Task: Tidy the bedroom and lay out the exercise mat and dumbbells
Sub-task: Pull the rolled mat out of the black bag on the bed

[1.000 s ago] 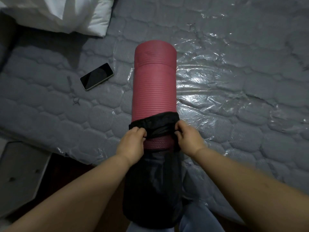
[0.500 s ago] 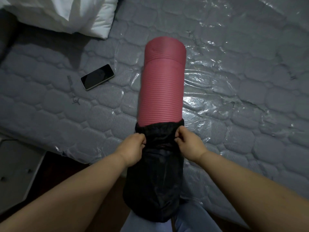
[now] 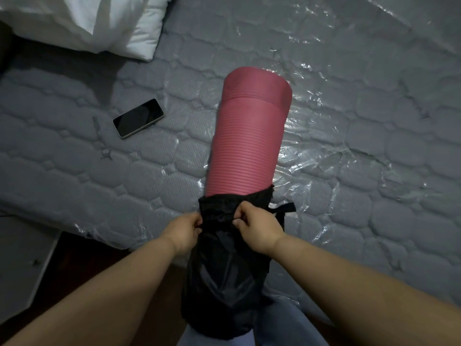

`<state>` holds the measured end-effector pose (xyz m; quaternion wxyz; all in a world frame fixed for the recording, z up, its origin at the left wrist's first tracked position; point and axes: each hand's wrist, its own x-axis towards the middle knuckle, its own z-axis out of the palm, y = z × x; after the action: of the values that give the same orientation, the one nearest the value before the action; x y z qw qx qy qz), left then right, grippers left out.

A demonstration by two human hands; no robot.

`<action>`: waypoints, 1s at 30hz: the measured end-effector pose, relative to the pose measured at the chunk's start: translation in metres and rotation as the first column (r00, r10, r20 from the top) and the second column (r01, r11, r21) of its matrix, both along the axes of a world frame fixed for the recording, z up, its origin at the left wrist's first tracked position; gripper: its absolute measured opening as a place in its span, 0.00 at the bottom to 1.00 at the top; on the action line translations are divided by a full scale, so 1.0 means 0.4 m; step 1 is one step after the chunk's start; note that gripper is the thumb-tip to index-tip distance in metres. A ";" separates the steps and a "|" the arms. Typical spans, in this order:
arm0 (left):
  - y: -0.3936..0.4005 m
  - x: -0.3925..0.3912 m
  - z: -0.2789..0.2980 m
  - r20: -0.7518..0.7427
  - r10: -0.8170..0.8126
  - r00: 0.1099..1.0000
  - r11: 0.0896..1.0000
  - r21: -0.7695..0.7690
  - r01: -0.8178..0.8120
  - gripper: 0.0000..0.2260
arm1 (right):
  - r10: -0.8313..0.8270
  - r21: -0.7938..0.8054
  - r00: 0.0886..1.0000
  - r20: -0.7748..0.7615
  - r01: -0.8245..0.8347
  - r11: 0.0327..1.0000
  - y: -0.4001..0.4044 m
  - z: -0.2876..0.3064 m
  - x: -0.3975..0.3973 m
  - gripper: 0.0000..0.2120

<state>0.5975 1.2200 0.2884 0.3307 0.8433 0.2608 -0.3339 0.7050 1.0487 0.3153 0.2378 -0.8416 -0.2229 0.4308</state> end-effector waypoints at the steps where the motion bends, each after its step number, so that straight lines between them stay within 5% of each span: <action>1: 0.008 0.003 0.009 0.030 0.053 0.998 0.999 0.003 -0.053 0.06 | -0.019 0.049 1.000 -0.006 0.019 0.999 0.027 0.004 -0.004 0.02; 6: 0.031 0.014 0.063 0.286 0.099 0.953 0.991 0.063 -0.121 0.16 | 0.050 0.277 0.968 -0.248 0.021 0.961 0.140 0.016 -0.059 0.15; 8: 0.034 0.007 0.066 0.281 -0.021 0.959 0.995 0.101 -0.008 0.17 | -0.042 0.292 0.988 -0.147 0.084 0.953 0.128 0.009 -0.054 0.18; 12: 0.020 -0.012 0.045 0.216 -0.145 0.966 0.974 0.203 0.101 0.21 | -0.185 0.008 0.969 0.164 0.186 0.982 0.028 -0.040 0.007 0.22; 17: -0.014 0.007 0.027 0.241 -0.276 0.930 0.913 0.368 0.175 0.20 | -0.040 -0.123 0.993 -0.109 0.026 0.992 0.011 -0.119 0.020 0.48; 23: -0.020 0.015 0.012 0.221 -0.259 0.940 0.915 0.367 0.166 0.17 | -0.142 -0.161 0.986 0.087 0.155 0.975 0.008 -0.175 -0.026 0.14; 30: -0.024 0.035 0.015 0.322 -0.094 0.942 0.970 0.242 0.014 0.13 | -0.124 0.018 0.987 0.100 0.123 0.992 -0.020 -0.161 -0.009 0.14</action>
<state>0.6115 1.2102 0.2945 0.2578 0.9275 0.2162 -0.1630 0.7013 1.0407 0.2509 0.2575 -0.8730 -0.1846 0.3707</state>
